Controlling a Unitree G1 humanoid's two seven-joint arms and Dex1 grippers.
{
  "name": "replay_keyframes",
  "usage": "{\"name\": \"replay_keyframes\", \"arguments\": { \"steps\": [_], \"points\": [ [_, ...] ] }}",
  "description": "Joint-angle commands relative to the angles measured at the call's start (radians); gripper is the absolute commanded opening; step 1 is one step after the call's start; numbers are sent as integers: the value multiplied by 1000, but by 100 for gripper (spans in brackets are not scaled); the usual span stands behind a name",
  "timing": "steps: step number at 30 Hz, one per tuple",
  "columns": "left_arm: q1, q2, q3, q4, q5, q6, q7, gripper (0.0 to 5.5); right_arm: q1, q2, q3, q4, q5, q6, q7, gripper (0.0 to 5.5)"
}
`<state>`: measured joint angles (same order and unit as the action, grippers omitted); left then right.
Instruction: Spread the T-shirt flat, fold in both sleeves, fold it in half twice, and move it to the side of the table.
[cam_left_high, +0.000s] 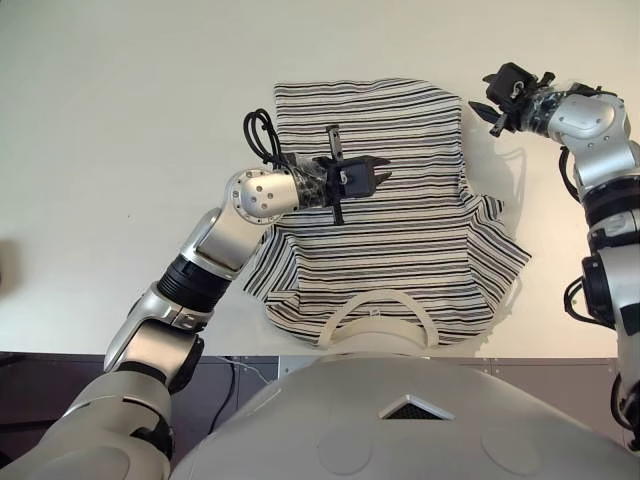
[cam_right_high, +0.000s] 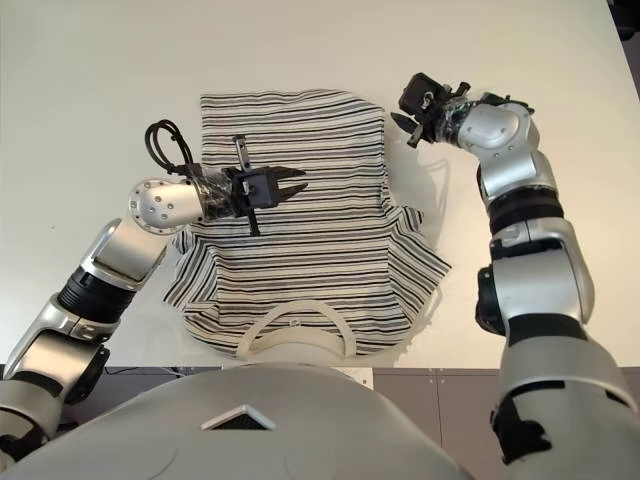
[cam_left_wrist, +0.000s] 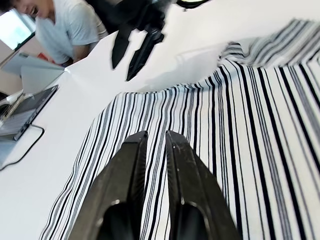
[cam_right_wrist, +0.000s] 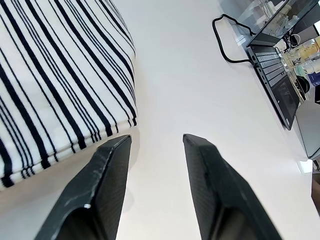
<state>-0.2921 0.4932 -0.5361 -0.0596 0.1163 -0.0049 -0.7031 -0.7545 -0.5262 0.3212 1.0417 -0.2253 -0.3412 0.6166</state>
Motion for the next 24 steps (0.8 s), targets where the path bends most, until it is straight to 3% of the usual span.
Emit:
{"name": "replay_keyframes", "arguments": {
  "steps": [1, 15, 24],
  "points": [
    [71, 63, -46, 30, 69, -91, -50, 67, -57, 59, 7, 156, -37, -68, -7, 190],
    [339, 323, -45, 53, 151, -311, -155, 67, -72, 31, -164, 205, 64, -112, 123, 190],
    [334, 363, -7, 55, 123, -377, -189, 67, 47, 80, -122, 165, 36, -157, 253, 190]
  ]
}}
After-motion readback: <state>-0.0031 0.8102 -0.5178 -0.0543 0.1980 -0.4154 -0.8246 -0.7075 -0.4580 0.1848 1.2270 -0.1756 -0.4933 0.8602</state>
